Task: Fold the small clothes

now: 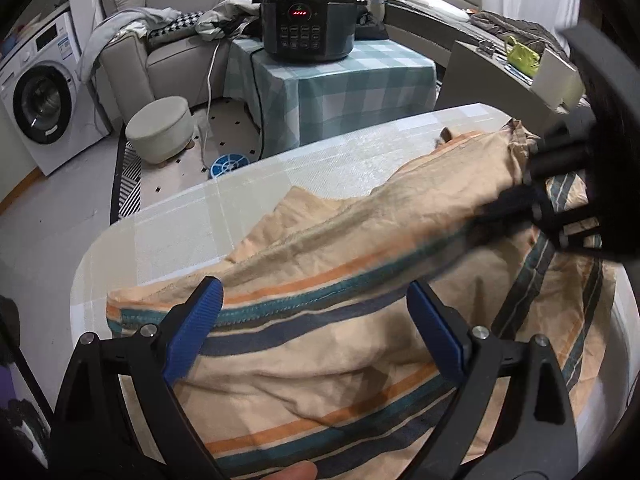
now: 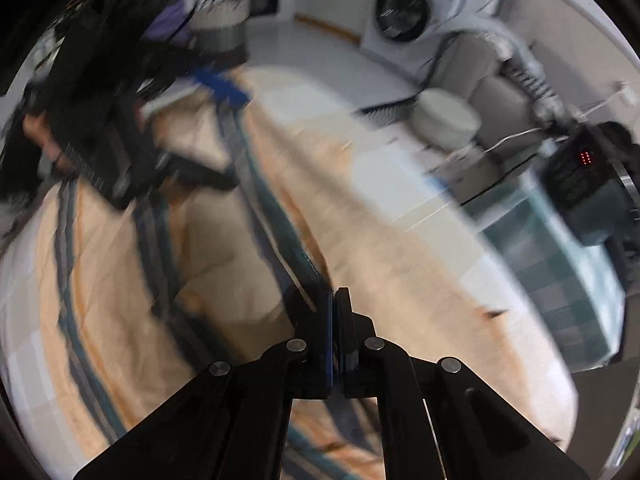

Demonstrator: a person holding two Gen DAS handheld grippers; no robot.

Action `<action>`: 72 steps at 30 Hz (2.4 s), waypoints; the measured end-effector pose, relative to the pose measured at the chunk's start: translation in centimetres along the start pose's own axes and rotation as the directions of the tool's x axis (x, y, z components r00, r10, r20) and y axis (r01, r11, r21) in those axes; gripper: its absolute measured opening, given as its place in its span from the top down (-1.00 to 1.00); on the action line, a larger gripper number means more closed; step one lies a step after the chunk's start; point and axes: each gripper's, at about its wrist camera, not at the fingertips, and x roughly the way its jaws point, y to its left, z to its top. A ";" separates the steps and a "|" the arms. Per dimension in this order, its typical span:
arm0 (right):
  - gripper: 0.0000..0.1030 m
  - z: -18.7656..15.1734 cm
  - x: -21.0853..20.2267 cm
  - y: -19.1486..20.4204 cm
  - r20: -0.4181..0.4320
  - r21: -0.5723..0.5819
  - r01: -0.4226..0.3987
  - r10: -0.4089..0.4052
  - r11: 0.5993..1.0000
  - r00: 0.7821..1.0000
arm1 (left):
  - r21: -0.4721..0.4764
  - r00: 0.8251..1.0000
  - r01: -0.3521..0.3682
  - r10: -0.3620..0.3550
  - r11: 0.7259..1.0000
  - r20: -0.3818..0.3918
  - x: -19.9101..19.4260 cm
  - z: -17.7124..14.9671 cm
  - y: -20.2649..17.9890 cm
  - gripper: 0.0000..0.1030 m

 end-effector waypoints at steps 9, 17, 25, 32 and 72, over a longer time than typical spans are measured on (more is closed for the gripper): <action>0.87 2.8 4.4 -2.3 -0.027 0.088 0.142 -0.140 0.986 0.990 | -0.092 0.998 -0.066 0.064 0.994 -0.019 0.0 -0.6 3.8 -0.63; -0.20 -0.5 -2.7 -7.4 0.088 0.394 0.137 -0.186 0.909 0.979 | -0.368 0.994 -0.102 0.113 0.924 0.009 -4.2 -6.6 11.9 -0.62; -0.45 -9.6 -11.0 -12.5 0.004 0.633 0.261 -0.340 0.729 0.941 | -0.432 0.996 -0.051 0.077 0.900 0.041 -2.3 -7.9 13.9 0.78; -0.45 -16.5 -7.5 -16.6 -0.155 0.748 0.282 -0.256 0.601 0.954 | -0.562 0.989 -0.011 0.091 0.827 0.114 -3.4 -10.0 17.1 0.88; -0.05 -19.5 -10.9 -14.6 -0.105 0.810 0.258 -0.302 0.527 0.947 | -0.589 0.991 0.001 0.076 0.808 0.106 -1.5 -7.0 17.1 0.91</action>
